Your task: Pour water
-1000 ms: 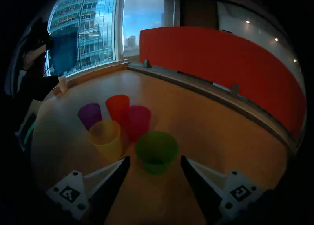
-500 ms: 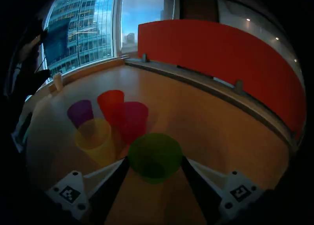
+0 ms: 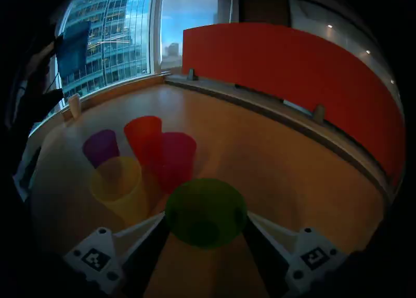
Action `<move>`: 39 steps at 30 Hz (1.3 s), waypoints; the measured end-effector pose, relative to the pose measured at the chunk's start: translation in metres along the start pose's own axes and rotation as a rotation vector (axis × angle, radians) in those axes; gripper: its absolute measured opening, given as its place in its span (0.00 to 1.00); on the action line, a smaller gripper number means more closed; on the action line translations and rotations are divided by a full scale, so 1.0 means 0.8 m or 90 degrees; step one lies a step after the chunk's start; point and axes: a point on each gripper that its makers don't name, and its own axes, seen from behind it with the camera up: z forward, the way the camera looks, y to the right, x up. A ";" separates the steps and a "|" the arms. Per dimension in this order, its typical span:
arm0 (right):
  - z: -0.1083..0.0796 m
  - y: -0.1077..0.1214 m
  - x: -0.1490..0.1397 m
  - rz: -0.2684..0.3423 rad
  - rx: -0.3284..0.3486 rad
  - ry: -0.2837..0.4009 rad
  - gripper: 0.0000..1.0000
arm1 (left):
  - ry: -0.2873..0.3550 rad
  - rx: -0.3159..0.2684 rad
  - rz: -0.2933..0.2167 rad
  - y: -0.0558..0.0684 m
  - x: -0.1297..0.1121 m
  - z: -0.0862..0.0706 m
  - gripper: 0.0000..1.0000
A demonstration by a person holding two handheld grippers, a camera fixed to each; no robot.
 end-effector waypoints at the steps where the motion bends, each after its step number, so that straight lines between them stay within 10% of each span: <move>1: 0.000 0.001 0.001 0.000 -0.001 0.002 0.91 | 0.000 0.000 0.000 0.000 0.000 0.000 0.89; 39: -0.137 -0.061 0.160 -0.009 0.033 0.271 0.91 | 0.020 0.005 0.001 0.007 0.028 0.009 0.89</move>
